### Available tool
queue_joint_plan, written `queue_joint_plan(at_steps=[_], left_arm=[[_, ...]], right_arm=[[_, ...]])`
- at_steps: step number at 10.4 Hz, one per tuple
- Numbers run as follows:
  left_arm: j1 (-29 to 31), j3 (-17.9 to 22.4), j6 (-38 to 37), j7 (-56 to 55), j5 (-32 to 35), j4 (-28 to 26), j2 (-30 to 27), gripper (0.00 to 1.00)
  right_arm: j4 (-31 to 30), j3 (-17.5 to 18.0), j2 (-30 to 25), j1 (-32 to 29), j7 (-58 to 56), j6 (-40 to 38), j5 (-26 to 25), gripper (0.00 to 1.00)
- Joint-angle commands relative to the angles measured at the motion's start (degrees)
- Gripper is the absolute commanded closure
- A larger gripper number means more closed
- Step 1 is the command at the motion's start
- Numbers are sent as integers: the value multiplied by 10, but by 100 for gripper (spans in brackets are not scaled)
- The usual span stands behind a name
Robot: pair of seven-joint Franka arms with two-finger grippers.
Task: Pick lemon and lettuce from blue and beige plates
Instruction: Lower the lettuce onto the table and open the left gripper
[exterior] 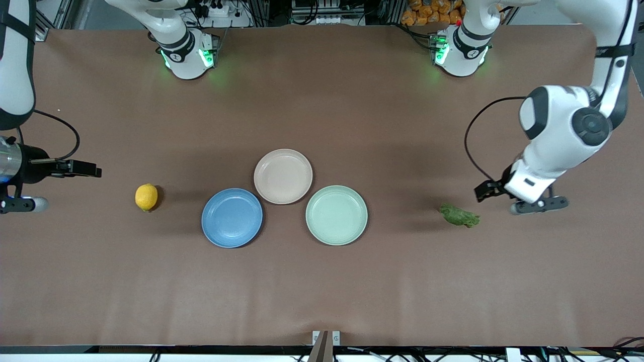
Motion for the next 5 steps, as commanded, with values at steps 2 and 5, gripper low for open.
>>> queue_joint_plan(at_steps=[2, 5], left_arm=[[24, -5, 8, 18, -8, -38, -31, 0], [22, -26, 8, 13, -8, -64, -60, 0]], right_arm=[[0, 4, -18, -3, 12, -37, -7, 0], [7, 4, -18, -3, 12, -38, -7, 0]])
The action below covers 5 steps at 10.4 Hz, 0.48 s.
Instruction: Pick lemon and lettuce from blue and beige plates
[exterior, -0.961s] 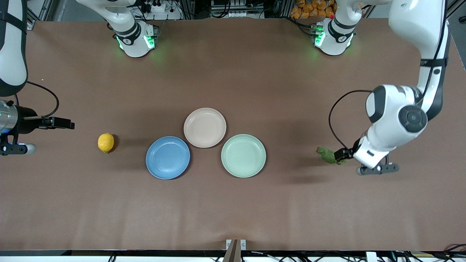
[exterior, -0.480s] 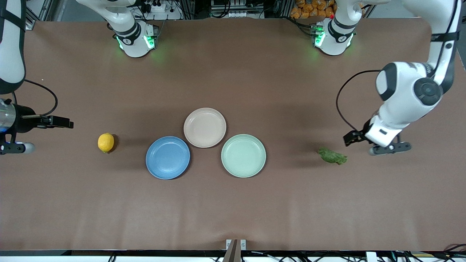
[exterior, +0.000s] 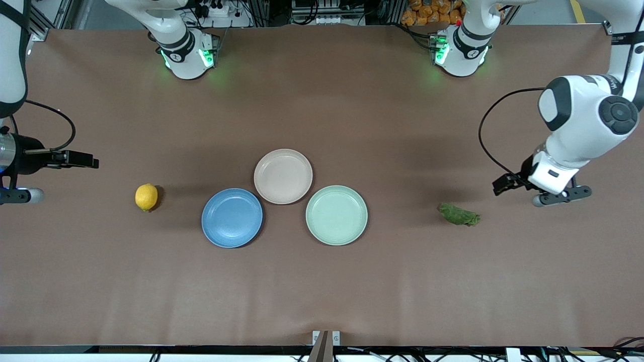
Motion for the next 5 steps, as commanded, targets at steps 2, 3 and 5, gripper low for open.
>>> queue_joint_plan(at_steps=[2, 3, 5], left_arm=[[-1, -14, 7, 6, -7, -61, -72, 0], [0, -20, 7, 6, -7, -76, -89, 0], [0, -23, 7, 4, -7, -77, -94, 0]], right_arm=[[5, 4, -7, -3, 9, -18, -7, 0], [5, 4, -7, -3, 9, -18, -7, 0], [5, 5, -7, -3, 9, -19, -7, 0]])
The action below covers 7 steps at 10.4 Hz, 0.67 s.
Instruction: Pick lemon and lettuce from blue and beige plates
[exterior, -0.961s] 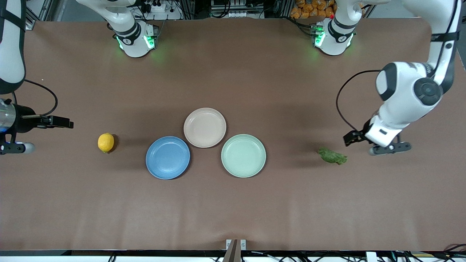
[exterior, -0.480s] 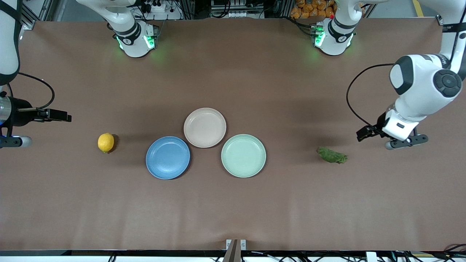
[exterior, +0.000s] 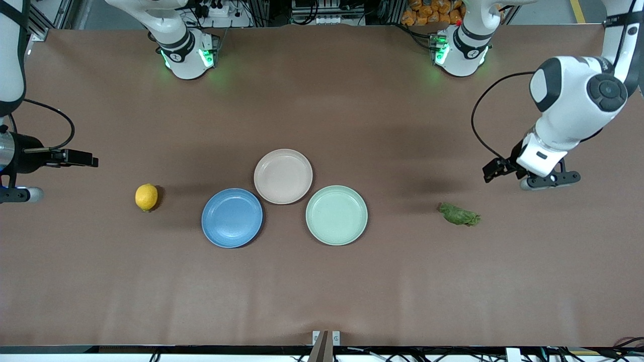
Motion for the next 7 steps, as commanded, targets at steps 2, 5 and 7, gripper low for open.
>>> queue_joint_plan(at_steps=[2, 5, 7], left_arm=[[1, -6, 7, 9, -6, -2, -21, 0], [2, -9, -27, 26, 14, 43, -27, 0], [5, -9, -51, 25, 13, 84, -26, 0]], right_arm=[[4, 7, -7, 1, 10, -10, -7, 0], [13, 9, -6, 1, 10, -10, -8, 0], [13, 9, -6, 3, 10, -10, -8, 0]])
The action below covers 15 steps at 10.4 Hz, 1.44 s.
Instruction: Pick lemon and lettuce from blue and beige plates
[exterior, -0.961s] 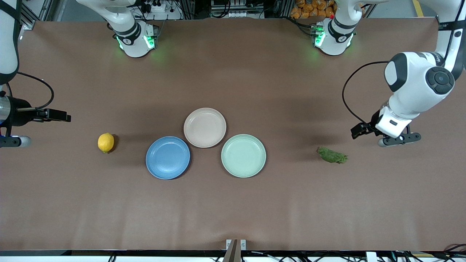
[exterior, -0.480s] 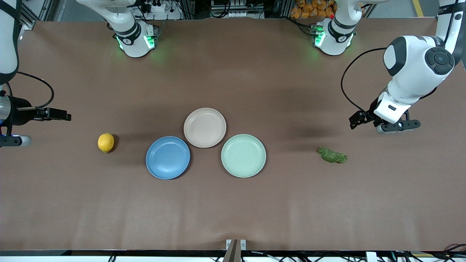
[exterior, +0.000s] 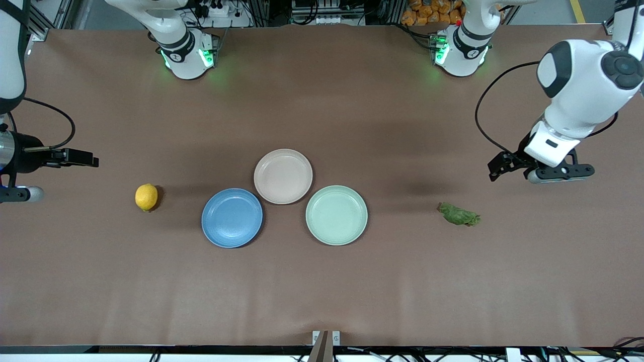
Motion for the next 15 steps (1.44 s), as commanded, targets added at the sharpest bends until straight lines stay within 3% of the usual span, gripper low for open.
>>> queue_joint_plan(at_steps=[1, 5, 9, 11, 15], left_arm=[[3, -2, -30, 4, 10, 41, -6, 0], [5, -2, -98, 17, 11, 92, -9, 0], [8, -17, -151, 18, 12, 158, 0, 0], [8, -35, -169, 16, 30, 190, 9, 0], [9, -41, -321, 19, 41, 276, 14, 0]], right_arm=[[4, 5, -6, -1, 9, -9, -7, 0], [-9, 4, -25, -12, 5, 2, 0, 0], [-147, 18, -109, -29, 3, 134, 1, 0], [-149, 62, -114, -64, 3, 133, 1, 0], [-149, 67, -137, -75, 9, 144, 0, 0]])
